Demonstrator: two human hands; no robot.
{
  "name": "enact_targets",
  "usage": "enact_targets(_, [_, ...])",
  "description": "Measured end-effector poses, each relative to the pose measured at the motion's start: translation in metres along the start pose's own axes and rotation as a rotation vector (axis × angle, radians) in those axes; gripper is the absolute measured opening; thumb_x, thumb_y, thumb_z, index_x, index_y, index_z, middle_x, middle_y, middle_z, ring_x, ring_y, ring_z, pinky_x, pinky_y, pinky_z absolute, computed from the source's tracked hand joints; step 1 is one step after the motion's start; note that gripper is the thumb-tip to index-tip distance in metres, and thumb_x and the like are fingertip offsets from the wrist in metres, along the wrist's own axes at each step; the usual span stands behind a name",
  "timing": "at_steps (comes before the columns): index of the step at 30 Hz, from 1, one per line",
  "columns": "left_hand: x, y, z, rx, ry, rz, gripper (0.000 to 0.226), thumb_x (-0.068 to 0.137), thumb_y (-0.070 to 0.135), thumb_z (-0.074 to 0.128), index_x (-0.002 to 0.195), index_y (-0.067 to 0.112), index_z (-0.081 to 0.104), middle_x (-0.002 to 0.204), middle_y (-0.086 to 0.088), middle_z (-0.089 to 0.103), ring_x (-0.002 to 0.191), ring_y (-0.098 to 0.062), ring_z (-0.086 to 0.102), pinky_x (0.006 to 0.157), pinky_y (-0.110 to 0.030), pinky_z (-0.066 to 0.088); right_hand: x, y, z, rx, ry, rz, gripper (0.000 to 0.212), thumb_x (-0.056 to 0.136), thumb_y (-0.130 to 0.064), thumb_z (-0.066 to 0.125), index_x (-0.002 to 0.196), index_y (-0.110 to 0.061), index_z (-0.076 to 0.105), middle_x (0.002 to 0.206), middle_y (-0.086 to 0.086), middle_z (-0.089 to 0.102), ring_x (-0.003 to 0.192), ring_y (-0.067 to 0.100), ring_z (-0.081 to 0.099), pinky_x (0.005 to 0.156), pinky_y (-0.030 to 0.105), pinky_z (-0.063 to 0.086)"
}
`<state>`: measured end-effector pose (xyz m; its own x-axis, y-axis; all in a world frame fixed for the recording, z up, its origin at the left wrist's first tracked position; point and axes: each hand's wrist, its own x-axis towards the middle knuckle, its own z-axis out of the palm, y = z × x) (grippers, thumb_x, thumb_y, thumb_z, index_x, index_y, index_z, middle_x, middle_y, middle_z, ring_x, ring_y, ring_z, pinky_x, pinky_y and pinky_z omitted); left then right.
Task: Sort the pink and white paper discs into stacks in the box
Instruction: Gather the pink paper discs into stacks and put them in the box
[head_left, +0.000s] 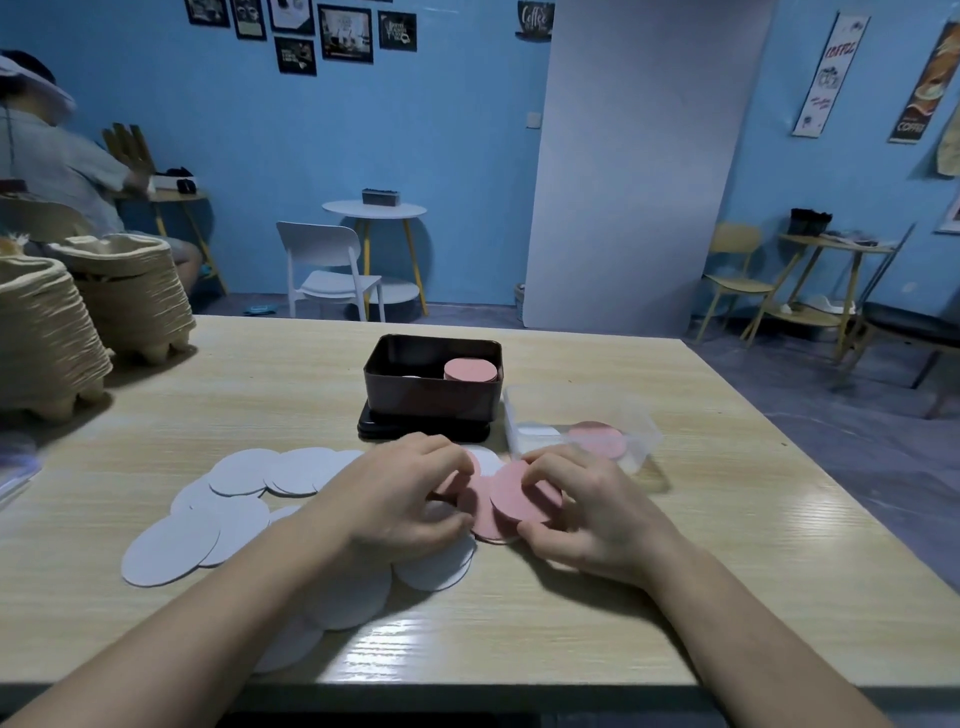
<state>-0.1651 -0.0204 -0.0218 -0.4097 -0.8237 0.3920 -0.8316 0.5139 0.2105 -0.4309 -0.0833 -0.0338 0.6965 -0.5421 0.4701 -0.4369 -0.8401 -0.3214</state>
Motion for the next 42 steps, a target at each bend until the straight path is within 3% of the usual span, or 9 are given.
enact_targets(4, [0.010,0.004,0.007,-0.007,-0.070,0.041,0.048,0.079,0.066,0.063,0.112,0.032,0.058,0.100,0.016,0.061,0.098,-0.011,0.054,0.084,-0.036,0.050,-0.001,0.005,0.000,0.012,0.001,0.046,0.033,0.079,-0.046,0.075,0.097,-0.023,0.059,0.103,-0.005,0.065,0.095,0.018,0.060,0.079,0.039,0.052])
enact_targets(16, [-0.012,-0.013,0.006,-0.126,0.154,-0.068,0.038,0.077,0.051,0.074,0.102,0.025,0.061,0.095,0.010,0.063,0.089,-0.013,0.059,0.075,-0.037,0.052,-0.002,0.004,0.003,0.033,0.009,0.064,0.030,0.076,-0.041,0.075,0.092,-0.024,0.057,0.103,-0.004,0.065,0.089,0.019,0.059,0.072,0.036,0.051])
enact_targets(20, [-0.011,-0.012,0.007,-0.222,0.233,-0.067,0.032,0.079,0.044,0.075,0.097,0.023,0.060,0.099,0.010,0.066,0.091,-0.010,0.061,0.074,-0.032,0.053,0.000,-0.002,0.006,-0.006,0.004,0.027,0.033,0.077,-0.044,0.078,0.096,-0.027,0.058,0.091,-0.016,0.057,0.082,0.010,0.052,0.069,0.023,0.043])
enact_targets(24, [-0.010,-0.007,0.013,-0.247,0.207,-0.023,0.029,0.084,0.042,0.075,0.096,0.021,0.059,0.109,0.008,0.067,0.103,-0.008,0.063,0.079,-0.028,0.057,0.003,-0.007,0.008,0.046,-0.031,-0.036,0.043,0.087,-0.054,0.075,0.119,-0.031,0.057,0.123,-0.007,0.069,0.105,0.014,0.066,0.084,0.034,0.056])
enact_targets(27, [-0.008,-0.006,0.018,-0.213,0.218,0.009,0.030,0.083,0.043,0.075,0.095,0.021,0.059,0.110,0.011,0.066,0.108,-0.010,0.063,0.080,-0.033,0.059,0.003,-0.009,0.010,0.057,-0.023,-0.068,0.047,0.090,-0.052,0.074,0.126,-0.026,0.057,0.130,-0.002,0.067,0.108,0.017,0.067,0.086,0.037,0.056])
enact_targets(31, [-0.007,-0.005,0.019,-0.190,0.259,0.067,0.030,0.084,0.041,0.075,0.095,0.017,0.061,0.112,0.007,0.068,0.110,-0.017,0.067,0.083,-0.029,0.056,0.004,-0.010,0.011,0.059,-0.033,-0.091,0.035,0.093,-0.047,0.075,0.118,-0.024,0.064,0.138,-0.006,0.061,0.108,0.015,0.066,0.086,0.036,0.056])
enact_targets(37, [-0.008,-0.006,0.017,-0.234,0.256,0.061,0.040,0.082,0.048,0.077,0.104,0.018,0.062,0.120,0.006,0.070,0.131,-0.001,0.059,0.091,-0.025,0.056,0.004,-0.010,0.013,0.088,-0.021,-0.069,0.029,0.095,-0.048,0.074,0.107,-0.023,0.065,0.140,-0.006,0.059,0.105,0.017,0.066,0.083,0.037,0.057])
enact_targets(39, [-0.009,-0.009,0.015,-0.256,0.262,0.020,0.043,0.079,0.049,0.080,0.107,0.023,0.062,0.119,0.010,0.071,0.129,0.001,0.060,0.091,-0.028,0.057,0.004,-0.010,0.011,0.083,-0.002,-0.066,0.029,0.095,-0.048,0.074,0.106,-0.022,0.065,0.140,-0.003,0.060,0.110,0.014,0.065,0.086,0.036,0.056])
enact_targets(42, [-0.009,-0.011,0.015,-0.269,0.282,0.031,0.038,0.078,0.042,0.082,0.105,0.021,0.065,0.112,0.011,0.074,0.103,-0.011,0.071,0.080,-0.035,0.059,0.003,-0.010,0.010,0.082,0.022,-0.067,0.030,0.094,-0.048,0.075,0.104,-0.021,0.066,0.139,-0.002,0.062,0.112,0.012,0.065,0.088,0.034,0.055])
